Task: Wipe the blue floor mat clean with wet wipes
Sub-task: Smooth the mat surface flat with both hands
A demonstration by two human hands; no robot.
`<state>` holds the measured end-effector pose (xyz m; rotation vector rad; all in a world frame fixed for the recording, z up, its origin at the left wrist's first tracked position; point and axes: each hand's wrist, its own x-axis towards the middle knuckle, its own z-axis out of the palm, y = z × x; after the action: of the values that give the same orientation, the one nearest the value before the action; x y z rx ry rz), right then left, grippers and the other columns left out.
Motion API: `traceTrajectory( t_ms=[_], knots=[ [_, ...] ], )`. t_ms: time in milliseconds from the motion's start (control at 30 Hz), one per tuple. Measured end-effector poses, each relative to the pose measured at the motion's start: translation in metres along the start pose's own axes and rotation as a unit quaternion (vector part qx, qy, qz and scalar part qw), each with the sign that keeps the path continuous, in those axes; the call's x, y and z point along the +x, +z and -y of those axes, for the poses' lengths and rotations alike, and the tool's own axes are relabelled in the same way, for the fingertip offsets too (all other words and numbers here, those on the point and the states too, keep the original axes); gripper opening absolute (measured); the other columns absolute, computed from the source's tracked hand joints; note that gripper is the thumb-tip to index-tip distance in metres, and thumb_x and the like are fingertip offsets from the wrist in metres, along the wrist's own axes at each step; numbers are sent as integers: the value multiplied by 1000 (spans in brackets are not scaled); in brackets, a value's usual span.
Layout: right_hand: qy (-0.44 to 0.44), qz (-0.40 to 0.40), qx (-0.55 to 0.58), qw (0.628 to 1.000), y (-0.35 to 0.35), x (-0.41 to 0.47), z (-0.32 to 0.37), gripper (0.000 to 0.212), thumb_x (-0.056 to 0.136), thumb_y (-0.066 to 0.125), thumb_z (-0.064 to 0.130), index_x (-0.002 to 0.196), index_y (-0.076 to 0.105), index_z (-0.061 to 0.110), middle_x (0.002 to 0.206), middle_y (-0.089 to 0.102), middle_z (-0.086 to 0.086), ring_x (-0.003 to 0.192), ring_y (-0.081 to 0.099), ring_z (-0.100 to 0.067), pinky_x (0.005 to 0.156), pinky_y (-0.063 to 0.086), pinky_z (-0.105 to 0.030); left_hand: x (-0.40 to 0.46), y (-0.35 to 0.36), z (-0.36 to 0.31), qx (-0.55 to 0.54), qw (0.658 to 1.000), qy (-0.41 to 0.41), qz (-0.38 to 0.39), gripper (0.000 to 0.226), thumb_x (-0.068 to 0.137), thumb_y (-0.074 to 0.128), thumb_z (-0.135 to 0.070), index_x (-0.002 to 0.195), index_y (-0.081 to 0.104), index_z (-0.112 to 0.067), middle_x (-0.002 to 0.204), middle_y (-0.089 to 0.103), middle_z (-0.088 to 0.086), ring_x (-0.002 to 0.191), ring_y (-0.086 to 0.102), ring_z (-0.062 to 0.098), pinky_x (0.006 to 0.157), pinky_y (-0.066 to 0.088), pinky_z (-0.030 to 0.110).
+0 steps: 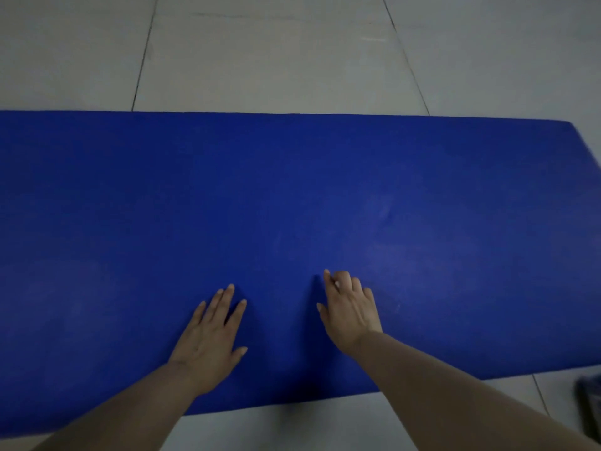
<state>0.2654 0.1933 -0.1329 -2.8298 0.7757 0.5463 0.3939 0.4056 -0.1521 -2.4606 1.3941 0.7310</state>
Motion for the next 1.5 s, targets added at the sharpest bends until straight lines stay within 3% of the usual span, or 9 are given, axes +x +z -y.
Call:
traceTrajectory(
  t_ms=[267,433,667,800,967,1100,1233,1367,1500],
  knots=[
    [-42,90,-17,995,23,-28,-4,103,82,37,77,153,-1,13,149,13,-3,128,30,-23,106,29,-36,-9,2,-12,29,997,50,44,118,77,47,-78,133,-34,-14,141,-47,11,132,-37,21,117,-11,41],
    [-37,97,-8,995,38,-54,-5,113,65,4,87,152,-7,16,155,2,0,130,29,-22,107,29,-36,-15,13,-8,21,997,49,50,121,75,49,-79,134,-35,-13,141,-48,11,132,-38,21,116,-13,40],
    [-70,79,-34,994,55,-70,3,117,60,23,90,137,49,6,141,37,-6,92,56,-22,71,52,-37,-26,19,-13,55,993,67,77,126,75,52,-77,135,-36,-9,139,-51,14,134,-39,28,116,-15,43],
    [-80,93,-24,992,58,-71,2,128,49,46,95,140,42,5,143,38,-7,93,55,-24,71,52,-38,-32,24,-10,97,990,57,85,124,79,51,-73,134,-39,-7,135,-54,19,130,-42,33,113,-17,46],
    [-141,108,-80,981,54,-67,-5,120,74,51,78,140,-24,11,154,-14,-5,123,35,-26,99,34,-41,-31,25,-13,102,988,87,75,109,90,50,-53,136,-35,-5,136,-51,20,128,-41,32,109,-21,42],
    [-118,98,-86,984,55,-68,-10,131,46,67,84,147,30,9,147,25,-8,93,52,-26,74,48,-40,-40,13,-8,69,990,109,55,103,84,55,-44,142,-22,-6,144,-39,19,137,-27,28,113,-12,37],
    [-149,20,-70,986,48,-73,-16,129,34,82,66,141,35,10,135,46,-8,88,53,-26,69,51,-39,-46,13,5,18,989,150,-2,101,48,63,-56,134,51,-4,143,44,22,130,45,30,102,39,40],
    [-124,-58,-55,989,40,-83,-20,122,28,85,26,139,37,10,127,47,-8,89,50,-26,69,53,-38,-59,11,5,34,984,167,-53,83,65,44,-42,138,36,-3,146,36,19,131,36,30,115,28,39],
    [-58,-110,7,992,34,-95,-19,113,32,82,10,137,39,12,124,46,-9,101,46,-26,72,53,-41,-70,13,12,11,990,104,-89,113,47,57,-1,151,11,-5,157,12,21,129,44,38,111,11,38]
  ],
)
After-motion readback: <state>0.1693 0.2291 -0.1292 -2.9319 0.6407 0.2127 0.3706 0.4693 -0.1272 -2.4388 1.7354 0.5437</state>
